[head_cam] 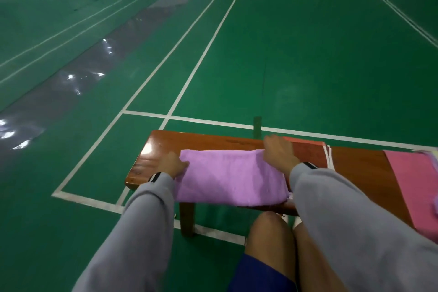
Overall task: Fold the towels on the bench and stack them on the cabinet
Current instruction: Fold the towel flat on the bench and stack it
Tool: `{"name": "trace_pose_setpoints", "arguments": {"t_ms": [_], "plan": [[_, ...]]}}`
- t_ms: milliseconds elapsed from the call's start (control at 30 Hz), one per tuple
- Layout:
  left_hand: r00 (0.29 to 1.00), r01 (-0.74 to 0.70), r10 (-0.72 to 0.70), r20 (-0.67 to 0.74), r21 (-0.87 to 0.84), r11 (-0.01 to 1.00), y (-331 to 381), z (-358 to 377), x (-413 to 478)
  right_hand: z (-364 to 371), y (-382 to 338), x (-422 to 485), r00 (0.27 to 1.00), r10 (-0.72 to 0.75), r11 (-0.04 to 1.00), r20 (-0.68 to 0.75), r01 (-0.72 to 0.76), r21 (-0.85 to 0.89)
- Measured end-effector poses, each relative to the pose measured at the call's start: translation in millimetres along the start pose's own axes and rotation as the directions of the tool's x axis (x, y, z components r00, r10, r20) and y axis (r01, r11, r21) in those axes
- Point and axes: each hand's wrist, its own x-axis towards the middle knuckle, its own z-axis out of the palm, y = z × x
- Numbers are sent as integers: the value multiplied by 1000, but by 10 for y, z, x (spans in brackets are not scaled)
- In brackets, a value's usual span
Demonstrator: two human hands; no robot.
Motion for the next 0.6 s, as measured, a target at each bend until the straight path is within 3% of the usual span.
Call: {"name": "trace_pose_setpoints", "arguments": {"t_ms": [167, 267, 367, 467, 600], "plan": [[972, 169, -110, 207, -299, 939, -48, 54, -54, 135, -630, 53, 977, -166, 959, 136, 128, 252], [959, 173, -54, 279, -423, 889, -3, 63, -179, 220, -1057, -9, 951, -234, 873, 204, 113, 474], [979, 77, 11, 204, -416, 906, 80, 102, -210, 232, -1411, -141, 931, -260, 723, 256, 12, 690], [986, -80, 129, 102, -385, 919, 153, 26, -252, 106, -1623, -233, 914, -281, 622, 292, -58, 781], [973, -226, 226, -35, -298, 928, 359, -92, -282, -101, -1704, -226, 856, -308, 244, 414, -349, 905]]}}
